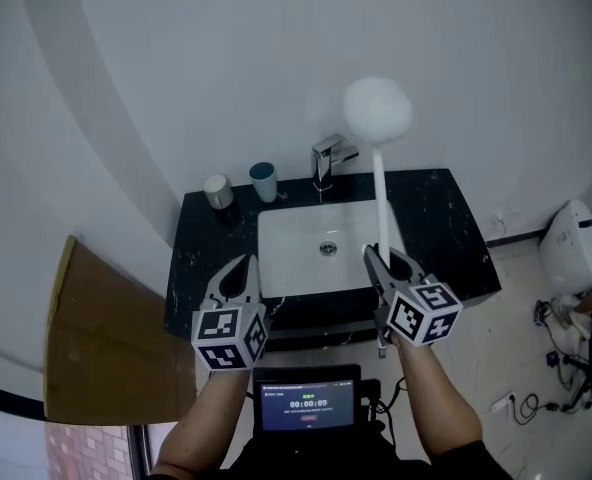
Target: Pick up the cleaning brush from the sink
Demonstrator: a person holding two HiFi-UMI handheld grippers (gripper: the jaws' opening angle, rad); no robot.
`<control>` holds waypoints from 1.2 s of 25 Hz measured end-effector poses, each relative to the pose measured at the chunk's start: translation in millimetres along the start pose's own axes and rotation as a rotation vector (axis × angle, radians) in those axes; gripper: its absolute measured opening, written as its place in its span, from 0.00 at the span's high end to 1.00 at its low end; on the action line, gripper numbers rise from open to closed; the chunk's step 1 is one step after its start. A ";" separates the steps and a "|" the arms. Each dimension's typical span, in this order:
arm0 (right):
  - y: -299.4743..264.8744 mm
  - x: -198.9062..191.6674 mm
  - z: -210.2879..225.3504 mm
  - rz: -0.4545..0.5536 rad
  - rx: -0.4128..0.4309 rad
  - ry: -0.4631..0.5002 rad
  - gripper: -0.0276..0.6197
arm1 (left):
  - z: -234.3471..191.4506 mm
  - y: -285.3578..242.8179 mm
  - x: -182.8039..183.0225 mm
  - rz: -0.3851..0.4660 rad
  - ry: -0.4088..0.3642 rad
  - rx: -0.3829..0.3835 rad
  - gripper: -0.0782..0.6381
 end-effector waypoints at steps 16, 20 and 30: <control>77.2 2.5 -47.8 0.161 -0.022 0.185 0.89 | 31.4 42.4 -17.0 0.056 -0.014 -0.008 0.89; 90.7 9.0 -29.5 0.176 -0.040 0.193 0.89 | 41.3 42.3 -10.9 0.078 -0.035 0.000 0.89; 101.3 -1.6 -23.2 0.170 -0.048 0.220 0.89 | 42.9 52.1 -9.3 0.131 -0.086 -0.007 0.89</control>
Point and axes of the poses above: the fingertips, and each gripper's own axes: y backward along the fingers, z to its right, x out of its top, the point moved 2 cm from there along y, backward along the fingers, and after that the axes turned 9 degrees about -z, right-handed, at the moved point
